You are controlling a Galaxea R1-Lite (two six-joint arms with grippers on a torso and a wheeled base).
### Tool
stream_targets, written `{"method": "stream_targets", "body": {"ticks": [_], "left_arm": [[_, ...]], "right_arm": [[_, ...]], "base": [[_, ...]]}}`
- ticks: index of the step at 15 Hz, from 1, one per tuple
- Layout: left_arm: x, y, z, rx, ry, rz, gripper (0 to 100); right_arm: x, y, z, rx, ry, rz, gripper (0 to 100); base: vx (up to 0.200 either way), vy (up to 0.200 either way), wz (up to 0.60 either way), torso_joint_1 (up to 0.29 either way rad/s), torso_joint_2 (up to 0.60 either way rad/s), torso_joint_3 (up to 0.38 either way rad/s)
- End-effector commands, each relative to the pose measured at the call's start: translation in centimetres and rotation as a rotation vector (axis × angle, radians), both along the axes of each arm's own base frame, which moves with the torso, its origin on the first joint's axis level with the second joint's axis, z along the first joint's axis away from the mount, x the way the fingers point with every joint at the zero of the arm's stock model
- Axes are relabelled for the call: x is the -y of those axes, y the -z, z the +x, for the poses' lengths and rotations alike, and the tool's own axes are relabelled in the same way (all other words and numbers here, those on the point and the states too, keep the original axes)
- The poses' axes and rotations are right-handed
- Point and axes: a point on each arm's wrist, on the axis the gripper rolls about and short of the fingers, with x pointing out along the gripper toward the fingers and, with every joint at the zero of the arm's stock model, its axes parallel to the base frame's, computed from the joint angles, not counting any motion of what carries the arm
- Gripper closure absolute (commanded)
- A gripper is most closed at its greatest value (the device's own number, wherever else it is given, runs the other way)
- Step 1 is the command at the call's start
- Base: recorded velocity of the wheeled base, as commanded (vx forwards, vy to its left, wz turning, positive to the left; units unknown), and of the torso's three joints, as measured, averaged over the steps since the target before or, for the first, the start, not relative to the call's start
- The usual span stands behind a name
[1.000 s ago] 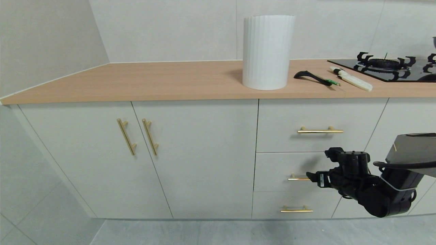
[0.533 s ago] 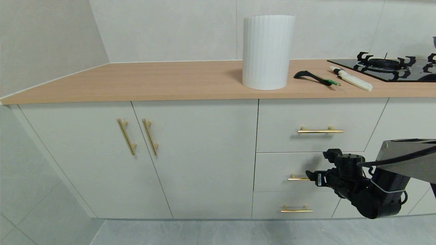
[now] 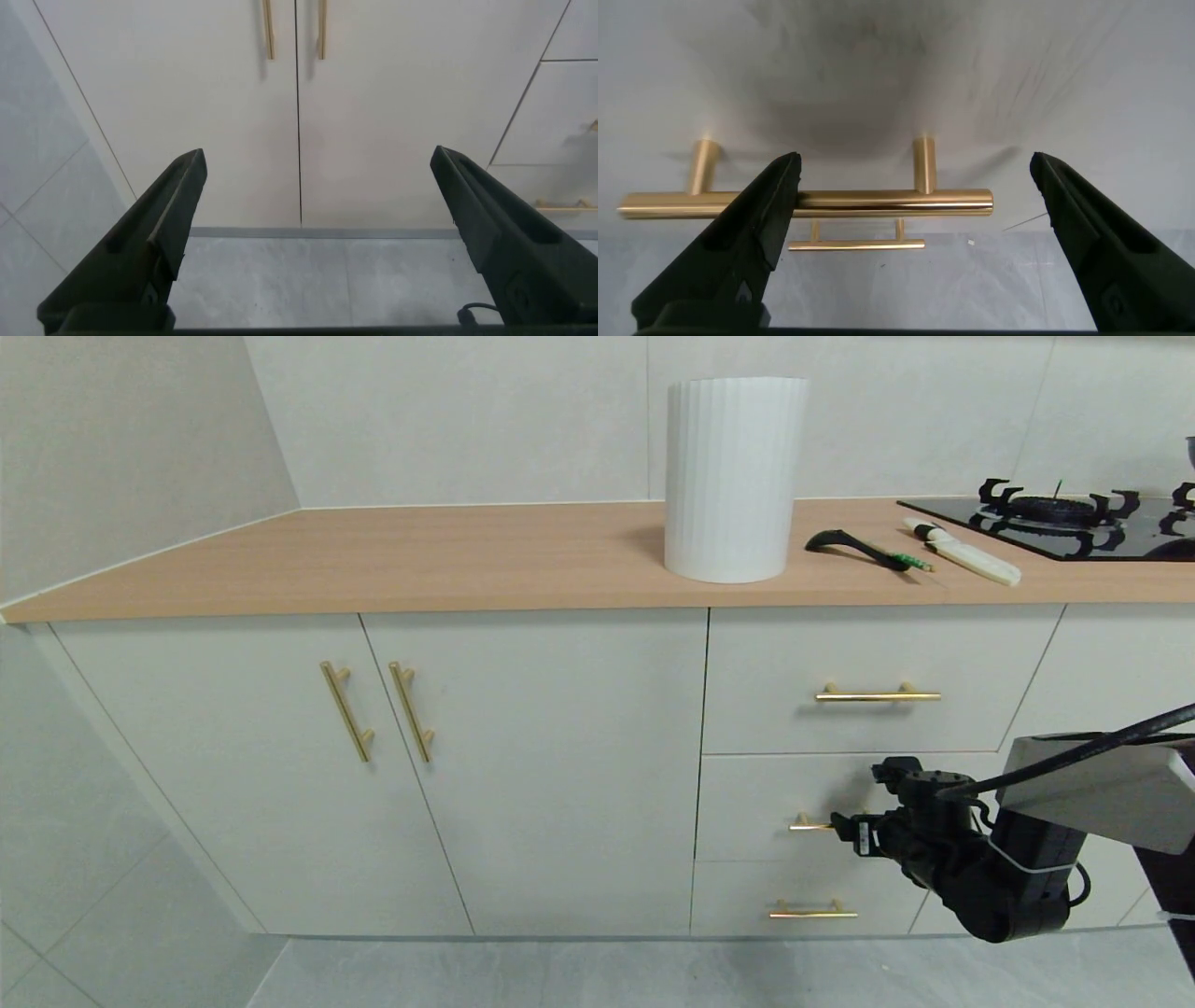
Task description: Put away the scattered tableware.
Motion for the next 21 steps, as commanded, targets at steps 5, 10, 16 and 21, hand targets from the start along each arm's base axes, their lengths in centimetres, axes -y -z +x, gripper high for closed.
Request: {"method": "stream_targets", "body": {"ticks": [5,10,16,21], "left_arm": [[0.0,0.0,0.0,0.0,-0.002,0.0,0],[0.0,0.0,0.0,0.0,0.001,0.0,0],[0.0,0.0,0.0,0.0,0.0,0.0,0],[0.0,0.0,0.0,0.0,0.0,0.0,0]], "right_arm": [[0.0,0.7,-0.5,-0.031,-0.004,-0.009,0],[-0.1,0.7,-0.8,-0.045,-0.007,-0.012,0],[-0.3,0.0,-1.3,-0.049,-0.017,-0.014,0],[-0.9,-5.1,-4.2,-0.224,-0.053,-0.03,0]], "base": [[0.0,0.0,0.0,0.0,0.0,0.0],[0.0,0.0,0.0,0.0,0.0,0.0],[0.0,0.0,0.0,0.0,0.0,0.0],[0.0,0.0,0.0,0.0,0.0,0.0]]}}
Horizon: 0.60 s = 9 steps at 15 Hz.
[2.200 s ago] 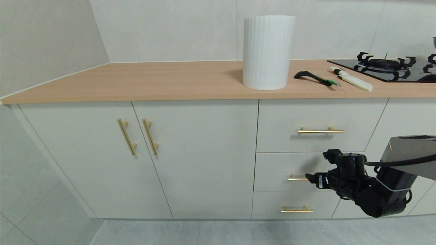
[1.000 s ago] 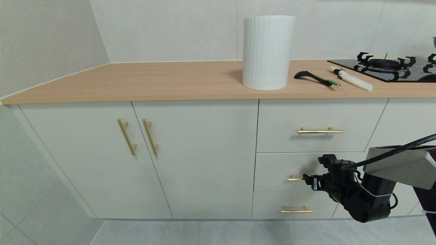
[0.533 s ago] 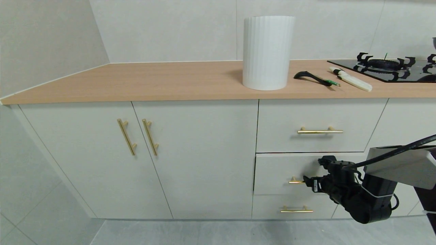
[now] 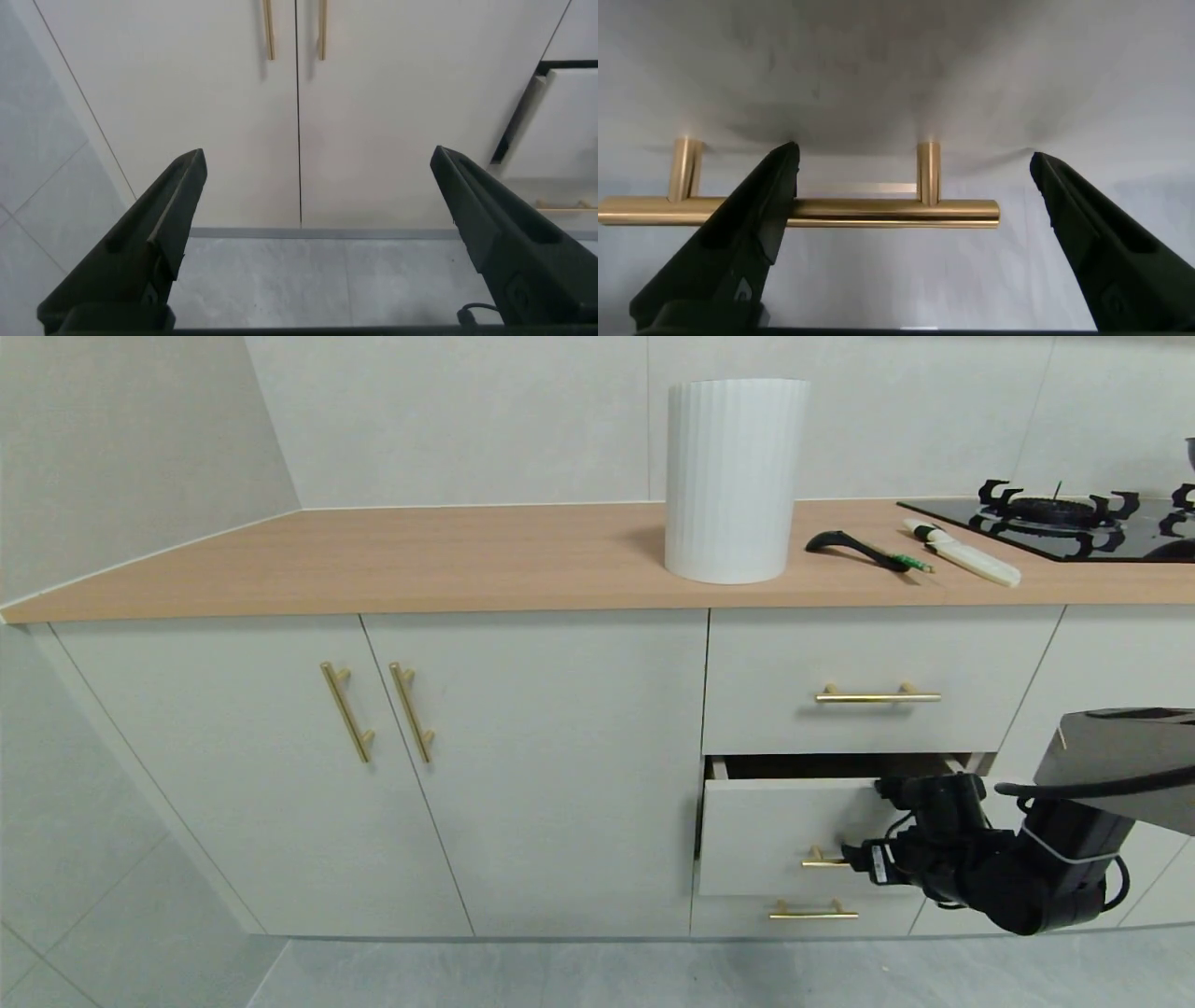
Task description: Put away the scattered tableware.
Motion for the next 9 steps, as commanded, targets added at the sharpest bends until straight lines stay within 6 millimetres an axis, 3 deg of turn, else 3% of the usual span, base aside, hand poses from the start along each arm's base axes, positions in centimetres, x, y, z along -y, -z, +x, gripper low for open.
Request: {"method": "stream_targets", "body": {"ticks": [1,6,9], "left_arm": [[0.0,0.0,0.0,0.0,0.0,0.0,0],[0.0,0.0,0.0,0.0,0.001,0.0,0],[0.0,0.0,0.0,0.0,-0.002,0.0,0]], "right_arm": [[-1.0,-5.1,-1.5,0.036,-0.047,0.023,0],[-3.2,-10.8,-5.2,0.029,-0.141,0.032,0],[-3.9,-12.9,-5.9,0.092,-0.137,0.077,0]], "base": [[0.0,0.0,0.0,0.0,0.0,0.0],[0.0,0.0,0.0,0.0,0.0,0.0],[0.0,0.0,0.0,0.0,0.0,0.0]]}}
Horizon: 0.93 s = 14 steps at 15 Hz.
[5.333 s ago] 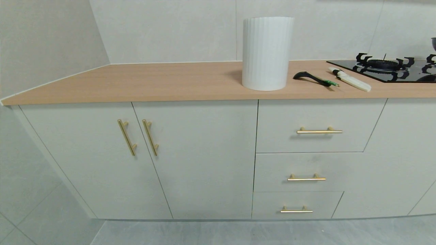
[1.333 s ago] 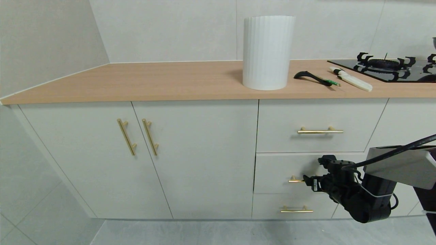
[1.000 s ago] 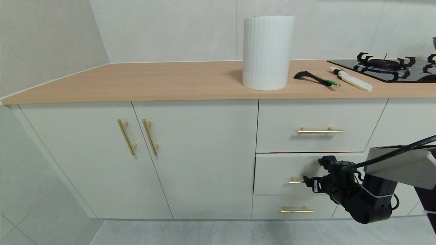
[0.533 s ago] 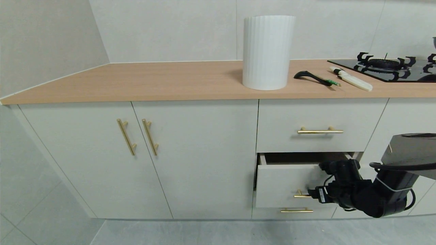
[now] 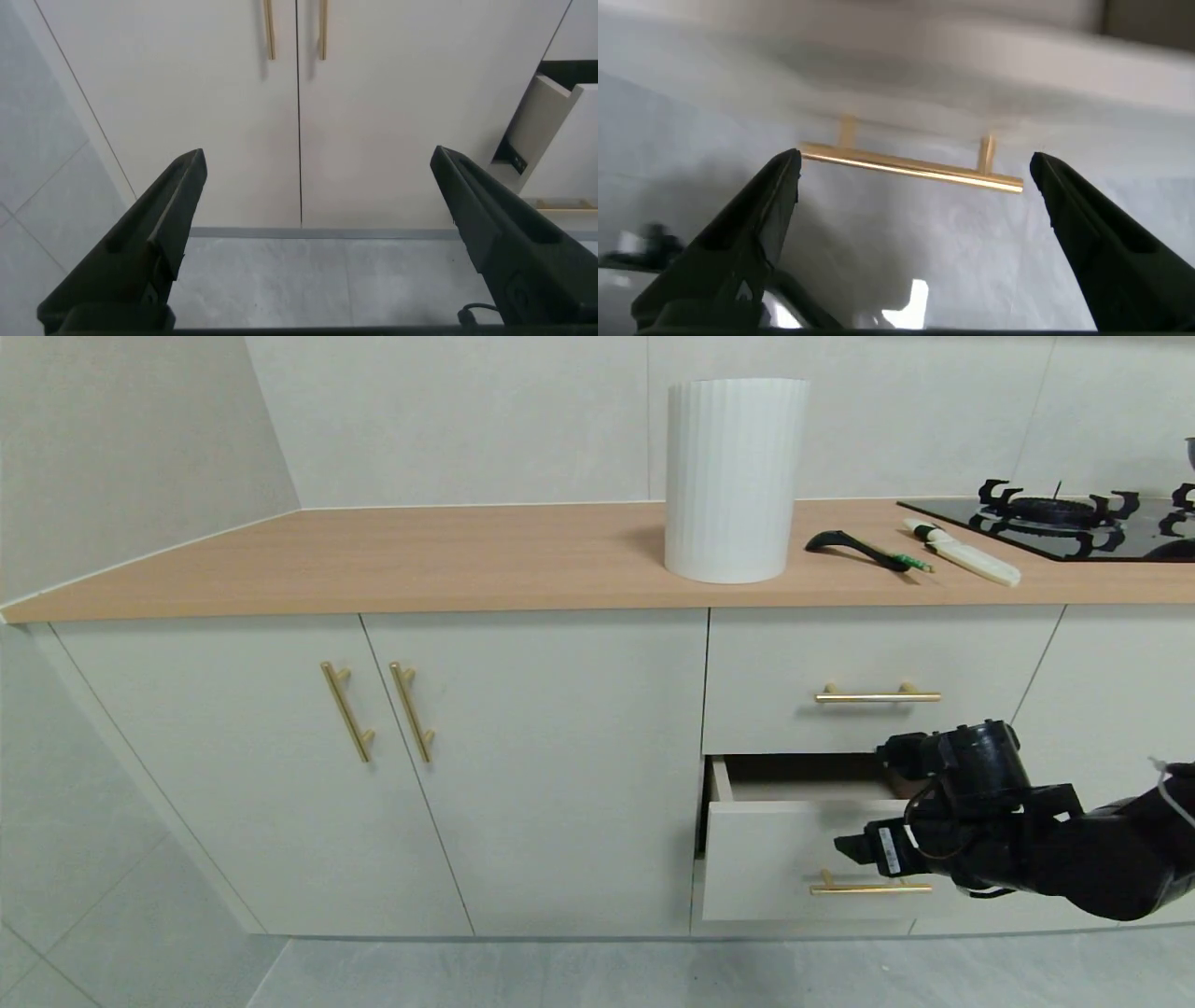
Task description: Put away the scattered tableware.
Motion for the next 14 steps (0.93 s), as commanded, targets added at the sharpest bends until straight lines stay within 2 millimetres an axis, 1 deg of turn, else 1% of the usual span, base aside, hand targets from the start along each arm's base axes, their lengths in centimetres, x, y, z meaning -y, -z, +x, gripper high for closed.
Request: {"method": "stream_targets", "body": {"ticks": [1,3,4,8,11,14], "left_arm": [[0.0,0.0,0.0,0.0,0.0,0.0,0],[0.0,0.0,0.0,0.0,0.0,0.0,0],[0.0,0.0,0.0,0.0,0.0,0.0,0],[0.0,0.0,0.0,0.0,0.0,0.0,0],[0.0,0.0,0.0,0.0,0.002,0.0,0],[0.0,0.0,0.0,0.0,0.002,0.0,0]], "right_arm": [[-0.3,-2.4,-0.5,0.083,0.003,0.038,0],[-0.3,-2.4,-0.1,0.114,0.008,0.048,0],[-0.4,-1.9,0.6,0.156,0.019,0.055,0],[-0.5,0.7,2.2,0.174,0.06,0.035,0],[0.1,2.1,3.7,0.196,0.117,0.031,0],[0.2,2.8,4.1,0.195,0.128,0.029,0]], "base": [[0.0,0.0,0.0,0.0,0.0,0.0],[0.0,0.0,0.0,0.0,0.0,0.0],[0.0,0.0,0.0,0.0,0.0,0.0],[0.0,0.0,0.0,0.0,0.0,0.0],[0.0,0.0,0.0,0.0,0.0,0.0],[0.0,0.0,0.0,0.0,0.0,0.0]]}}
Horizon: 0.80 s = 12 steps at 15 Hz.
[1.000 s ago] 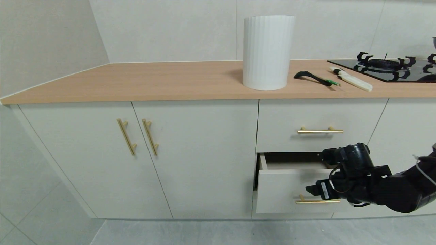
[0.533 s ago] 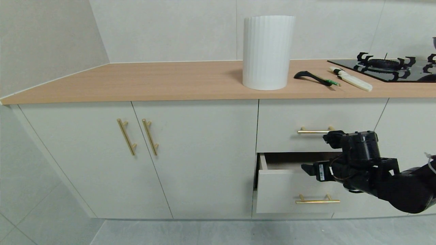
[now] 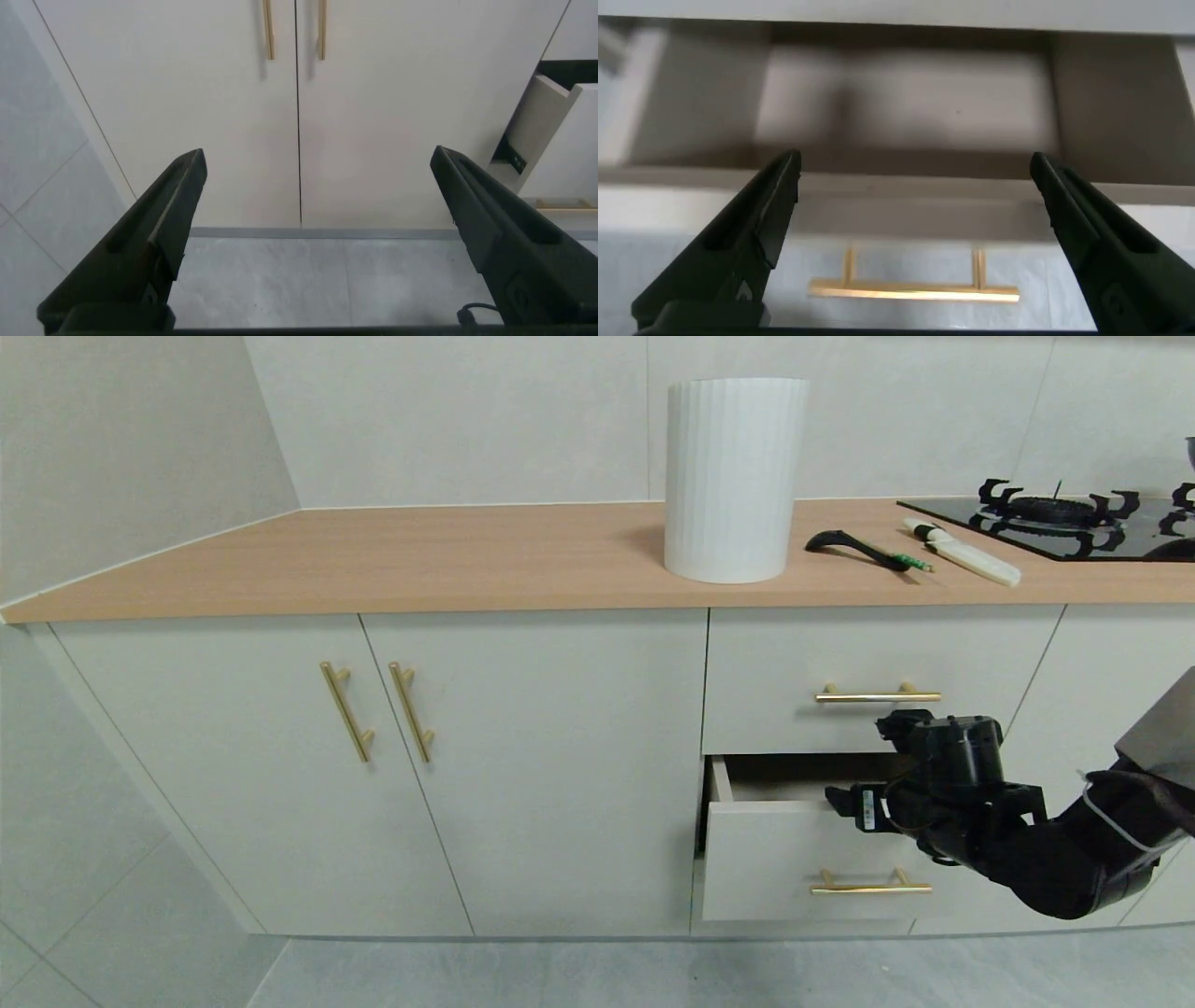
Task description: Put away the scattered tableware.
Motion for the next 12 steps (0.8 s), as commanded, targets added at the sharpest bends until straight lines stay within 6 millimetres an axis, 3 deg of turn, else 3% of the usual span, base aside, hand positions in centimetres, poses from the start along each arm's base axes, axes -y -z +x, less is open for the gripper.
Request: {"method": "stream_targets", "body": {"ticks": [1,12], "left_arm": [[0.0,0.0,0.0,0.0,-0.002,0.0,0],[0.0,0.0,0.0,0.0,-0.001,0.0,0]], "right_arm": [[0.1,0.9,0.2,-0.024,0.003,-0.007,0],[0.3,-0.5,-1.2,-0.083,-0.008,-0.024,0]], "base": [[0.0,0.0,0.0,0.0,0.0,0.0],[0.0,0.0,0.0,0.0,0.0,0.0]]}}
